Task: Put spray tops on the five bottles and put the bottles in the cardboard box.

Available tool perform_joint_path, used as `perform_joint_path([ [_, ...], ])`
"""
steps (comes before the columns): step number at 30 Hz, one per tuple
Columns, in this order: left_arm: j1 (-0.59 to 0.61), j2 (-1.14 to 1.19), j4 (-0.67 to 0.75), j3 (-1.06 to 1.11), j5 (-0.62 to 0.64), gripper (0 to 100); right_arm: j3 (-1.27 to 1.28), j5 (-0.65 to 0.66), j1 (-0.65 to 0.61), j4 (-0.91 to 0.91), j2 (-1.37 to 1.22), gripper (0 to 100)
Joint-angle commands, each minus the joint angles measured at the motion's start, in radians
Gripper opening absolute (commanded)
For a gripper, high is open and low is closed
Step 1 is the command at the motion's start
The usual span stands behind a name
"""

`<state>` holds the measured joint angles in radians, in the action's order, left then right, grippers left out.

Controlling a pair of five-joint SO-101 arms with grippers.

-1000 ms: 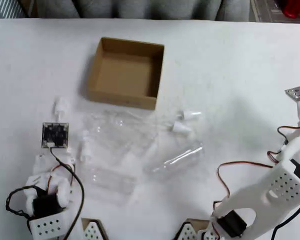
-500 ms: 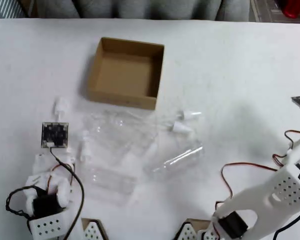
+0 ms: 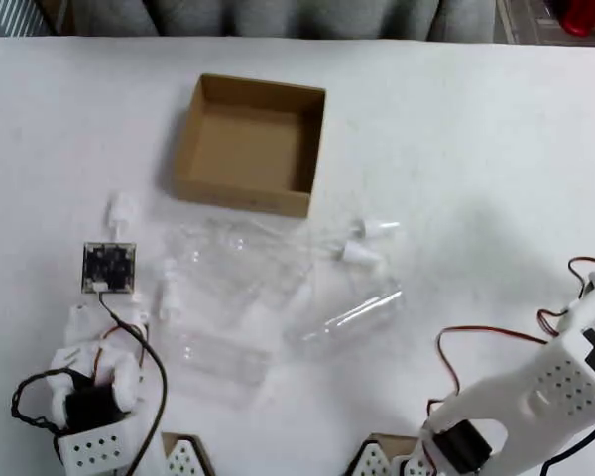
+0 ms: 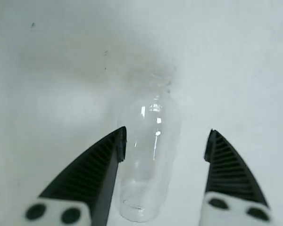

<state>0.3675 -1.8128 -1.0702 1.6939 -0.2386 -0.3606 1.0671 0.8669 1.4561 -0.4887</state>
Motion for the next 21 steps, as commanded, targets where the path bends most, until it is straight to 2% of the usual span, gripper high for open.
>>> perform_joint_path([
  [1,0.008,-0.008,0.028,-0.003,-0.008,2,0.014,-0.020,-0.008,-0.018,0.096,33.5],
  [3,0.008,-0.008,0.028,-0.003,-0.008,2,0.069,0.020,0.001,-0.018,0.148,36.5],
  [5,0.008,-0.008,0.028,-0.003,-0.008,2,0.153,0.051,0.012,-0.013,0.217,35.1],
  [9,0.008,-0.008,0.028,-0.003,-0.008,2,0.345,0.058,0.022,-0.038,0.406,25.9],
  [14,0.008,-0.008,0.028,-0.003,-0.008,2,0.545,0.044,0.001,-0.179,0.581,15.6],
  [17,0.010,-0.008,0.025,-0.003,-0.008,2,0.611,-0.048,-0.010,-0.294,0.595,11.1],
  [21,0.010,-0.008,0.023,-0.003,-0.008,2,0.680,-0.164,-0.004,-0.452,0.595,10.9],
])
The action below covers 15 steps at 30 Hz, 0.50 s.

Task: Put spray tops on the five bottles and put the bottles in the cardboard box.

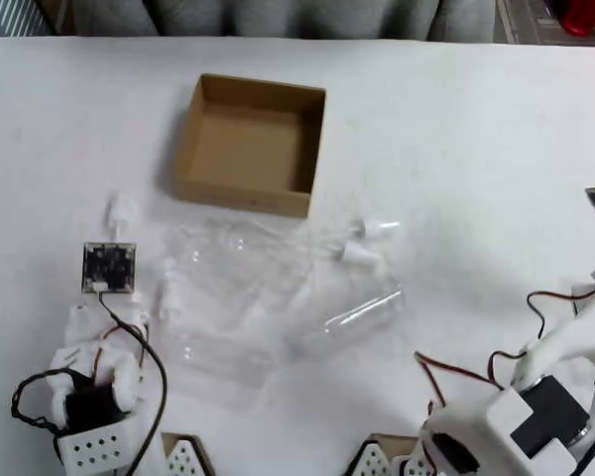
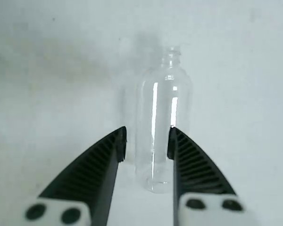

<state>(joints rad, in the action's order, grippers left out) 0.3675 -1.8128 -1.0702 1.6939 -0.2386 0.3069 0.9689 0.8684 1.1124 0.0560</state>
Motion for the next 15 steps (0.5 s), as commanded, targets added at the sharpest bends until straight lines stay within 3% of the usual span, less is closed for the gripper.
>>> perform_joint_path([
  [1,0.010,-0.008,0.023,-0.003,-0.008,2,0.026,-0.058,-0.002,-0.148,0.050,10.9],
  [4,0.010,-0.008,0.023,-0.003,-0.008,2,0.043,0.014,-0.001,-0.220,0.050,10.9],
  [9,0.036,-0.008,0.028,-0.005,-0.006,2,0.048,0.161,-0.005,-0.166,0.050,11.5],
  [15,0.036,-0.008,0.028,-0.005,-0.006,2,0.048,0.189,-0.007,-0.127,0.044,27.6],
])
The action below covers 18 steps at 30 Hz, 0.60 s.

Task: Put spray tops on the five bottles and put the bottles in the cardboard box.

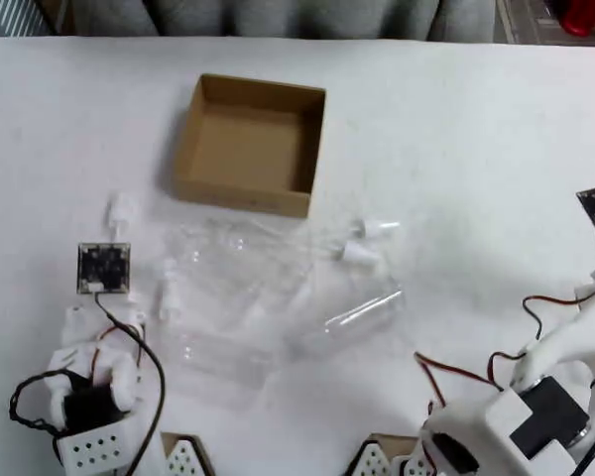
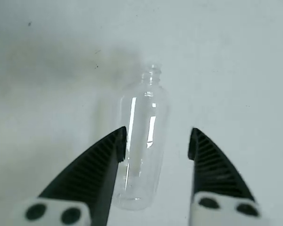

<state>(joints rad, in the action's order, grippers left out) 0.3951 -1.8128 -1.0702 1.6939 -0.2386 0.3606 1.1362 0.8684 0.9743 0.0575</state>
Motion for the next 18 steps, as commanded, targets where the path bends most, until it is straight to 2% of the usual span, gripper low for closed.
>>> perform_joint_path([
  [1,0.008,-0.008,0.028,-0.005,-0.006,2,-0.009,0.023,-0.007,0.012,0.035,27.9],
  [7,0.008,-0.008,0.029,-0.005,-0.006,2,-0.069,0.025,-0.008,0.021,-0.101,27.9],
  [12,0.008,-0.008,0.029,-0.005,-0.006,2,-0.198,0.025,-0.004,0.137,-0.229,27.9],
  [18,0.008,-0.008,0.029,-0.005,-0.006,2,-0.321,0.025,0.010,0.160,-0.346,27.9],
])
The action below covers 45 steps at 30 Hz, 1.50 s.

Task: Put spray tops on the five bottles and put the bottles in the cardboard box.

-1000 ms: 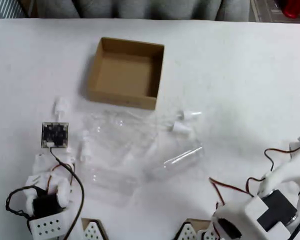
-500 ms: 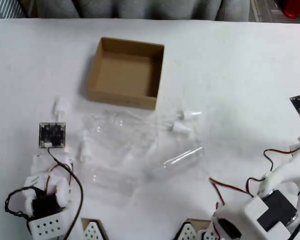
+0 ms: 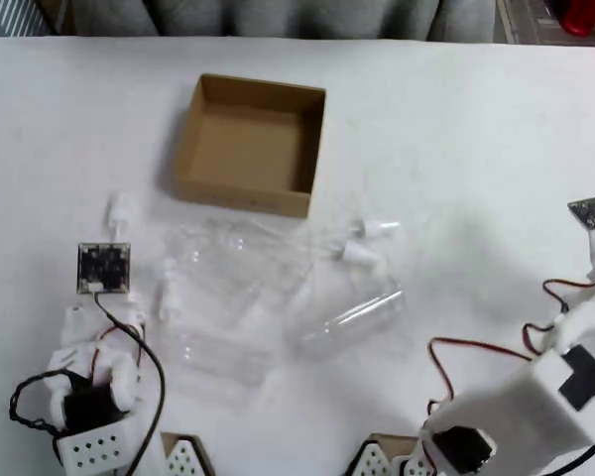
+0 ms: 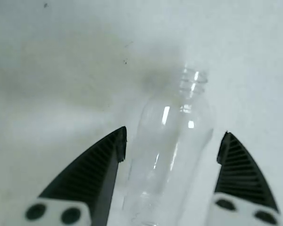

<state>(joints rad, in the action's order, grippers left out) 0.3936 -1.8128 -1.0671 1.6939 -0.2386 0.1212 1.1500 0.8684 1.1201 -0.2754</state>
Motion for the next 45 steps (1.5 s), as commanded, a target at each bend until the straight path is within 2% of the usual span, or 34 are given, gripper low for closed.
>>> perform_joint_path([
  [1,0.010,-0.008,0.026,-0.005,-0.006,2,-0.095,0.011,0.010,0.015,-0.030,27.9],
  [9,0.010,-0.008,0.026,-0.005,-0.006,2,-0.198,0.011,0.007,0.059,-0.139,25.9],
  [15,0.010,-0.008,0.026,-0.005,-0.006,2,-0.311,0.006,0.012,0.147,-0.177,1.3],
  [20,0.010,-0.008,0.026,-0.005,-0.006,2,-0.422,-0.002,0.008,0.315,-0.151,1.4],
  [27,0.010,-0.008,0.026,-0.005,-0.006,2,-0.480,-0.144,-0.061,0.604,-0.010,1.6],
  [35,0.010,-0.008,0.026,-0.008,-0.006,2,-0.146,-0.264,-0.240,0.581,0.265,1.6],
  [43,0.008,-0.008,0.025,-0.029,-0.002,2,0.206,-0.522,-0.493,0.398,0.539,1.6],
  [45,0.010,-0.008,0.018,-0.060,0.003,5,0.279,-0.588,-0.553,0.340,0.595,1.7],
])
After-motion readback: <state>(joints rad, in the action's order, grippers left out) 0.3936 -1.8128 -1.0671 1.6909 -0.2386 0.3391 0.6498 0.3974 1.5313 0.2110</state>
